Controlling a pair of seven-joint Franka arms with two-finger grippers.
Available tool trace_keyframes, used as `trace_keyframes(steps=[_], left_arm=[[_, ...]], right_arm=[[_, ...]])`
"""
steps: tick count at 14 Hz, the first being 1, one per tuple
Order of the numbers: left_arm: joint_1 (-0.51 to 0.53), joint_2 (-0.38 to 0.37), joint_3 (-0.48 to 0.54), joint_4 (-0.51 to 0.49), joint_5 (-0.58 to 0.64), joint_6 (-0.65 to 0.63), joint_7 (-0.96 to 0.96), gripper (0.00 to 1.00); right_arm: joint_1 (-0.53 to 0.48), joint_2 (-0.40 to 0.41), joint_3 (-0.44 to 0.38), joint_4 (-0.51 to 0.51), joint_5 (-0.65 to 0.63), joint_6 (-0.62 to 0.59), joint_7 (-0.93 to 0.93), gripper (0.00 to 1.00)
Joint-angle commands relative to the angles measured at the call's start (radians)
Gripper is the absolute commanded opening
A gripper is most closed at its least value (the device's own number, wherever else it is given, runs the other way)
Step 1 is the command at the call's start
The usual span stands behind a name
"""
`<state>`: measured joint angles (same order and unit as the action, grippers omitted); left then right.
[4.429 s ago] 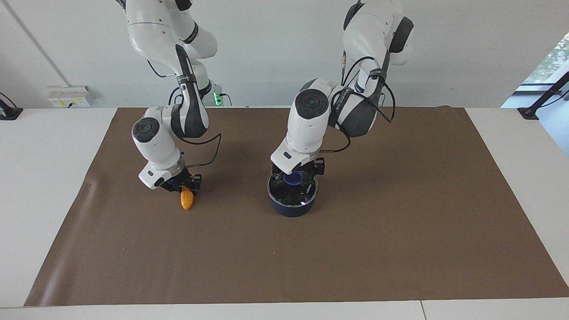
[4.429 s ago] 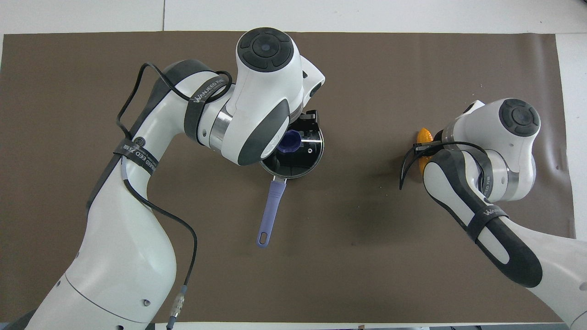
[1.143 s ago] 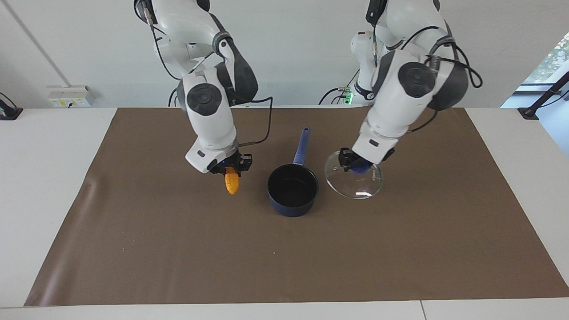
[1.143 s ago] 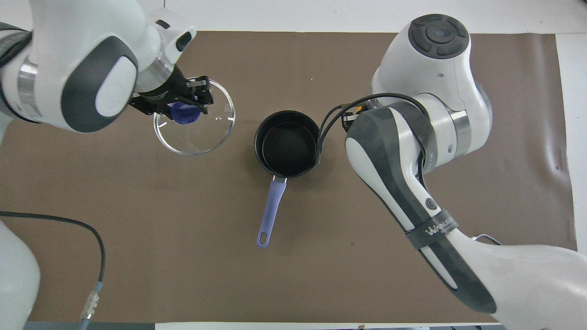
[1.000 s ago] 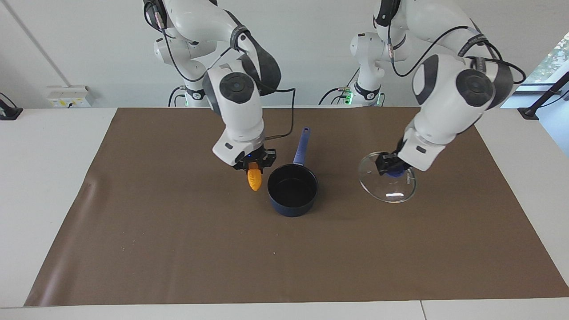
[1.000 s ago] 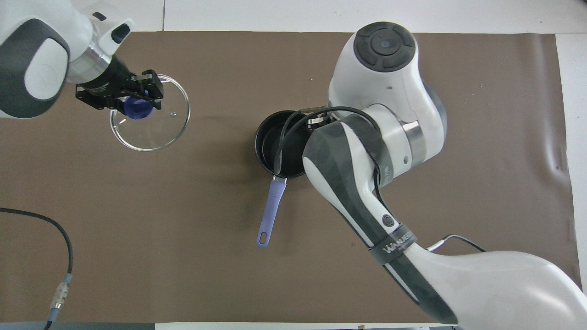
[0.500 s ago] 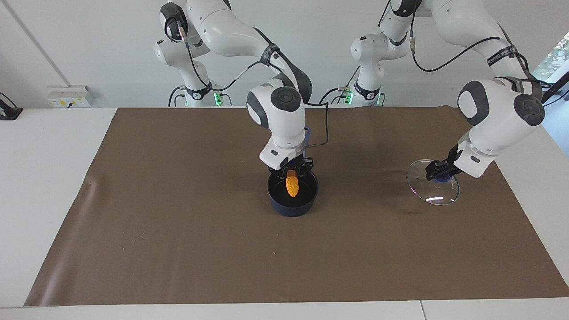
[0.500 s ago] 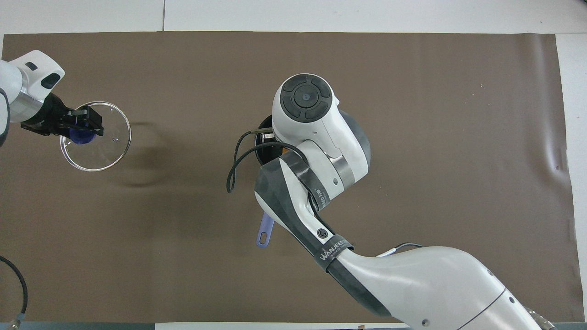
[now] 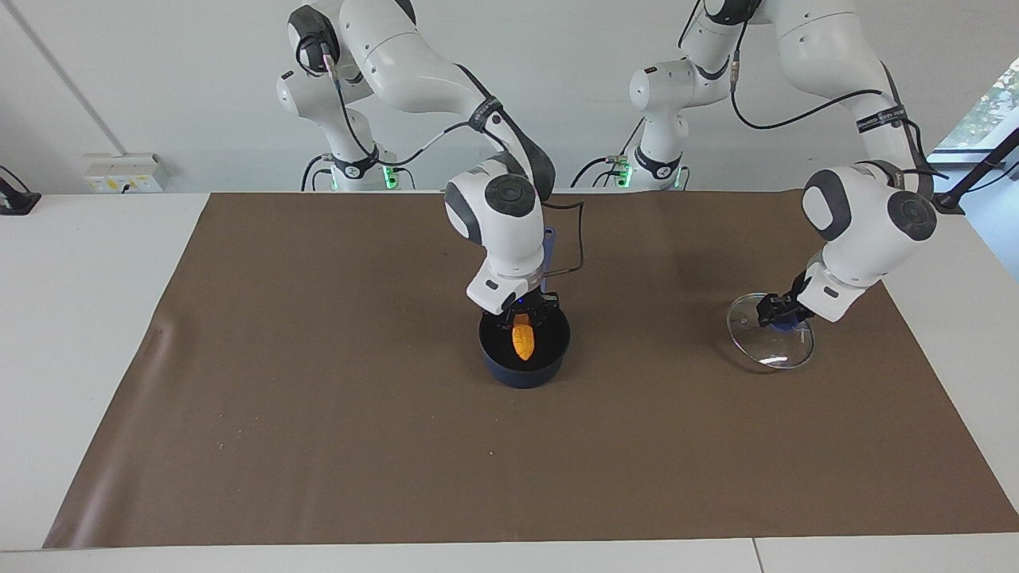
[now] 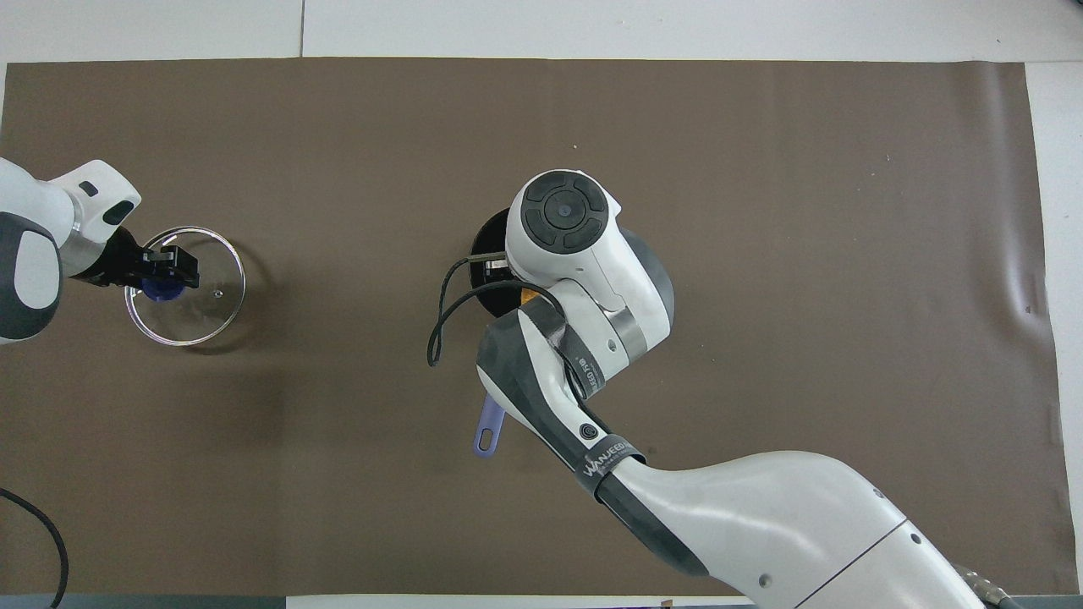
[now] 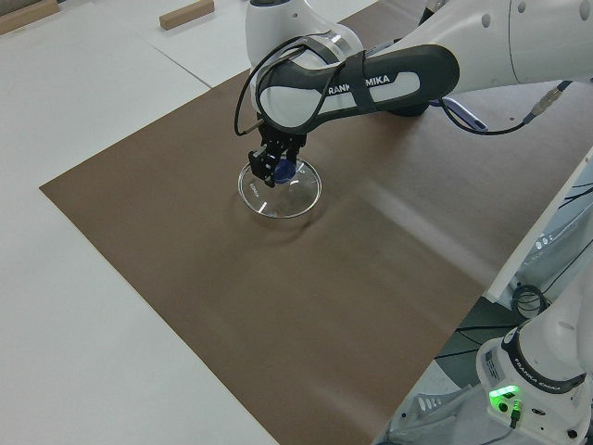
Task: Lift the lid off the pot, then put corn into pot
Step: 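Lower the corn into the pot and open the right gripper, then set the lid on the table with the left gripper while the right gripper withdraws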
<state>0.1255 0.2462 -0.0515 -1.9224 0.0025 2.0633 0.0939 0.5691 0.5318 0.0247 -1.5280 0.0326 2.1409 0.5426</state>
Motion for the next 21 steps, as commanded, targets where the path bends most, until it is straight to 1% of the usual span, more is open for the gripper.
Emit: trace_keyframes(steps=[1, 2, 3, 5, 6, 9, 10, 12, 13, 14, 16, 17, 18, 19, 20, 21], left_arm=[[0.011, -0.012, -0.010, -0.043, 0.022, 0.047, 0.009, 0.00], [0.009, -0.002, -0.010, -0.043, 0.022, 0.051, 0.009, 0.00], [0.005, 0.002, -0.010, -0.043, 0.022, 0.051, 0.009, 0.00], [0.002, 0.011, -0.010, -0.044, 0.022, 0.054, 0.007, 0.00], [0.003, 0.013, -0.010, -0.047, 0.022, 0.057, 0.009, 0.00], [0.005, 0.015, -0.011, -0.049, 0.024, 0.069, 0.015, 0.00], [0.005, 0.015, -0.010, -0.050, 0.022, 0.069, 0.013, 0.00], [0.011, 0.015, -0.011, -0.050, 0.024, 0.069, 0.018, 0.00], [0.012, 0.015, -0.011, -0.050, 0.022, 0.067, 0.029, 0.42], [0.009, 0.015, -0.011, -0.044, 0.024, 0.063, 0.032, 0.99], [-0.004, 0.010, -0.011, -0.023, 0.022, 0.052, 0.029, 1.00], [-0.018, -0.001, -0.013, 0.005, 0.022, 0.038, 0.026, 1.00], [-0.033, -0.008, -0.016, 0.046, 0.022, -0.003, 0.018, 1.00], [-0.061, -0.016, -0.014, 0.092, 0.022, -0.050, 0.009, 1.00], [-0.084, -0.018, -0.013, 0.144, 0.022, -0.107, -0.035, 1.00], [-0.098, -0.018, -0.016, 0.216, 0.022, -0.176, -0.090, 1.00]], right_arm=[[-0.006, -0.029, 0.003, -0.031, -0.008, 0.004, 0.036, 0.77], [0.000, -0.030, 0.001, -0.020, -0.016, -0.012, 0.039, 1.00], [0.014, -0.030, -0.006, 0.011, -0.020, -0.033, 0.040, 1.00], [-0.020, -0.033, -0.009, 0.081, -0.054, -0.090, 0.036, 1.00], [-0.047, -0.042, -0.008, 0.098, -0.054, -0.119, 0.034, 1.00], [-0.092, -0.136, -0.012, 0.098, -0.060, -0.258, -0.002, 1.00], [-0.122, -0.162, -0.012, 0.098, -0.071, -0.309, -0.028, 1.00], [-0.191, -0.246, -0.012, 0.095, -0.086, -0.427, -0.126, 1.00], [-0.239, -0.298, -0.012, 0.094, -0.086, -0.482, -0.180, 1.00], [-0.297, -0.346, -0.012, 0.092, -0.085, -0.546, -0.231, 1.00], [-0.414, -0.445, -0.012, 0.080, -0.085, -0.686, -0.368, 1.00], [-0.472, -0.470, -0.011, 0.074, -0.080, -0.722, -0.421, 1.00], [-0.495, -0.480, -0.011, 0.054, -0.074, -0.717, -0.441, 1.00], [-0.498, -0.496, -0.011, 0.010, -0.071, -0.702, -0.441, 1.00], [-0.495, -0.521, -0.009, -0.020, -0.071, -0.688, -0.437, 1.00], [-0.498, -0.529, -0.009, -0.041, -0.068, -0.688, -0.441, 1.00]])
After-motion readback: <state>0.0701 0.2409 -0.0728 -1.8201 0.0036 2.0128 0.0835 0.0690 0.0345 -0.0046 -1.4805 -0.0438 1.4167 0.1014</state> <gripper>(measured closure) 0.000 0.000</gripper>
